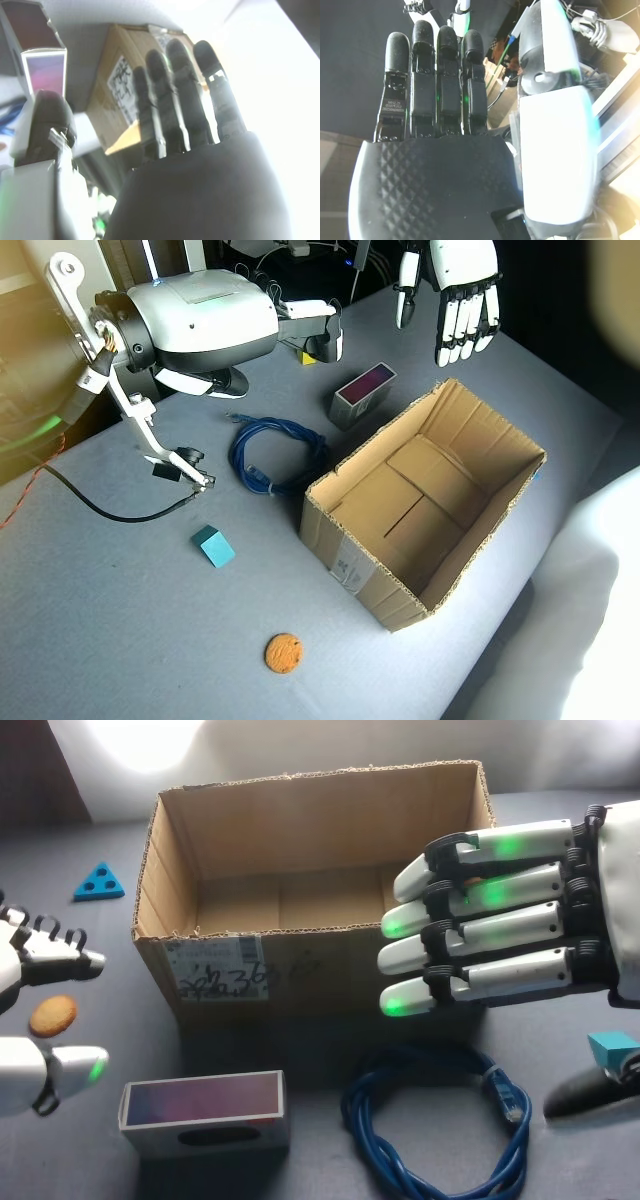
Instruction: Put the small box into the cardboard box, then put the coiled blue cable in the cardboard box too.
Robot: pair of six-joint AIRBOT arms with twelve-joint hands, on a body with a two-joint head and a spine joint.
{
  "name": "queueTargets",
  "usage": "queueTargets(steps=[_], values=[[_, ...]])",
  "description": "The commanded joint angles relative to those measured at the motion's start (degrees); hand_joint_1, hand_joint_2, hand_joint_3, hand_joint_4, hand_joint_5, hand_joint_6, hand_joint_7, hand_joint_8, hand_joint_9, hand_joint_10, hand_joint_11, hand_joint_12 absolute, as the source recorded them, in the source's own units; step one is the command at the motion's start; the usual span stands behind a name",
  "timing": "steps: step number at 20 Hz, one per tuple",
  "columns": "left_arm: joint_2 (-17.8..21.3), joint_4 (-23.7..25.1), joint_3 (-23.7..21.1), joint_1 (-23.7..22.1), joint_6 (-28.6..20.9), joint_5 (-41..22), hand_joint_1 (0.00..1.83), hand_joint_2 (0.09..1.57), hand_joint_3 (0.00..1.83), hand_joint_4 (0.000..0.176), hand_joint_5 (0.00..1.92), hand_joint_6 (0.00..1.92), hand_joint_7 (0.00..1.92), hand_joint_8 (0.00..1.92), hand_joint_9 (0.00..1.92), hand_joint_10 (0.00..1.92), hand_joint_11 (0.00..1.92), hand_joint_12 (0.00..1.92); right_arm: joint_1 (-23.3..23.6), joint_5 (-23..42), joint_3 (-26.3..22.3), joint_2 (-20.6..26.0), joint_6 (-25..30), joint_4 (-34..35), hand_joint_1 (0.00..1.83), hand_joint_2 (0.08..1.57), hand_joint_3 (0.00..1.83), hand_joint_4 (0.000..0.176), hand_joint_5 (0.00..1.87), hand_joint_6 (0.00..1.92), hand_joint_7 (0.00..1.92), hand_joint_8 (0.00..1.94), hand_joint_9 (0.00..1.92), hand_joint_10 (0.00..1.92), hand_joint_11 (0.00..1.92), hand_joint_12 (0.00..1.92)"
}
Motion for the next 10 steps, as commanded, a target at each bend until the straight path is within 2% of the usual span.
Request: queueTargets(steps=[1,7,8,9,10], values=[[0.7,0.8,0.2,-0.6,0.2,-4.6,0.15,1.24,0.01,0.000,0.30,0.01,0.29,0.00,0.24,0.00,0.00,0.50,0.4,4.7,-0.1,0.6,-0.1,4.5,0.28,1.15,0.01,0.000,0.32,0.00,0.33,0.00,0.31,0.02,0.00,0.88],[0.6,0.5,0.1,-0.5,0.7,-4.1,0.21,1.25,0.00,0.000,0.29,0.00,0.27,0.01,0.23,0.01,0.00,0.43,0.4,4.7,-0.1,0.5,-0.1,4.5,0.30,1.13,0.00,0.000,0.35,0.00,0.38,0.00,0.38,0.01,0.00,0.97],[0.6,0.5,0.1,-0.5,0.8,-4.1,0.22,1.24,0.00,0.000,0.30,0.00,0.28,0.01,0.24,0.01,0.00,0.47,0.4,4.7,-0.1,0.5,-0.1,4.5,0.31,1.12,0.00,0.000,0.36,0.00,0.37,0.00,0.38,0.01,0.00,0.83],[0.6,0.3,0.1,-0.5,0.9,-4.0,0.27,1.23,0.00,0.000,0.30,0.00,0.29,0.00,0.25,0.01,0.00,0.51,0.4,4.7,-0.1,0.5,-0.1,4.5,0.33,1.12,0.00,0.000,0.35,0.00,0.37,0.00,0.38,0.00,0.00,0.95],[0.6,0.0,0.1,-0.5,0.9,-3.7,0.35,1.21,0.00,0.000,0.30,0.00,0.28,0.00,0.25,0.00,0.00,0.54,0.4,4.7,-0.1,0.5,-0.1,4.5,0.29,1.12,0.00,0.000,0.35,0.00,0.37,0.00,0.38,0.00,0.00,1.00]])
